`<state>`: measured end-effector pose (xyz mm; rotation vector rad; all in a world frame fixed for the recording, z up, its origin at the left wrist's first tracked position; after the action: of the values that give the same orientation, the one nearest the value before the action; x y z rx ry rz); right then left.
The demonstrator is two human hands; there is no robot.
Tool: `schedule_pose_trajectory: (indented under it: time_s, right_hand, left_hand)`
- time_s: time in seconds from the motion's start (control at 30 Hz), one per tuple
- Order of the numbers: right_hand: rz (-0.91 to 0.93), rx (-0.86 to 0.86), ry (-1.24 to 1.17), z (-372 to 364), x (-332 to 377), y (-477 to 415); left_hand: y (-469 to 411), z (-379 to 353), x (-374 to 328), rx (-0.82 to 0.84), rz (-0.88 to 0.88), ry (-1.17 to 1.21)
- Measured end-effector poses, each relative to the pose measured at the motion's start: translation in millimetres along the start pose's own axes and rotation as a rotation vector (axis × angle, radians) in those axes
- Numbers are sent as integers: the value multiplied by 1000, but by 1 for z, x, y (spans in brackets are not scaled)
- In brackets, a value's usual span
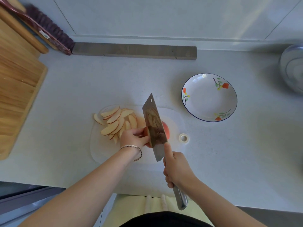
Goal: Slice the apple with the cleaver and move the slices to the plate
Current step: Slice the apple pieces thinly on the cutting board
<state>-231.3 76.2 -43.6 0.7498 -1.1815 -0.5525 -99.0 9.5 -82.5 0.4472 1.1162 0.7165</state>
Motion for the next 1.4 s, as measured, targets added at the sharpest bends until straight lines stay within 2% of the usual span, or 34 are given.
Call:
schedule_pose_trajectory:
  time_s: [0.27, 0.4, 0.53, 0.6, 0.8, 0.93, 1.0, 1.1, 1.2, 1.3, 1.4]
  right_hand:
    - [109, -94, 82, -25, -4, -31]
    - [143, -105, -12, -16, 5, -44]
    - [79, -41, -199, 2, 8, -43]
    - [68, -35, -232, 11, 8, -36]
    - [114, -42, -158, 25, 11, -15]
    - [153, -56, -130, 27, 10, -7]
    - [162, -77, -123, 32, 12, -6]
    - [175, -117, -105, 43, 14, -5]
    - [180, -140, -98, 51, 15, -5]
    - [187, -143, -89, 55, 13, -3]
    - [171, -149, -81, 59, 7, 1]
  left_hand:
    - [0, 0, 0, 26, 38, 29]
    - [3, 0, -3, -11, 14, 40]
    - [6, 11, 1, 29, 173, 357]
    - [4, 18, 7, 42, 208, 438]
    - [-3, 18, 16, 27, 207, 368]
    - [2, 12, 7, 25, 121, 180]
    - [3, 14, 3, -38, -8, -4]
    - [7, 20, -10, -168, -318, -536]
    - [10, 18, -10, -165, -399, -941]
    - [12, 7, 1, -145, -427, -1114]
    - [12, 3, 9, -136, -475, -1091]
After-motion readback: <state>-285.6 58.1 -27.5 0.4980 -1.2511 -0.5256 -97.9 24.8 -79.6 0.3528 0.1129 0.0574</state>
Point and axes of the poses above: each hand's wrist, its own y-axis away from the middle knuckle, its own z-axis out of the back of the hand, x = y × z, the point moved 3 cm from there along -y, towards the middle knuckle, and after that the axes turned 5 degrees about z, right-handed, at the moved point
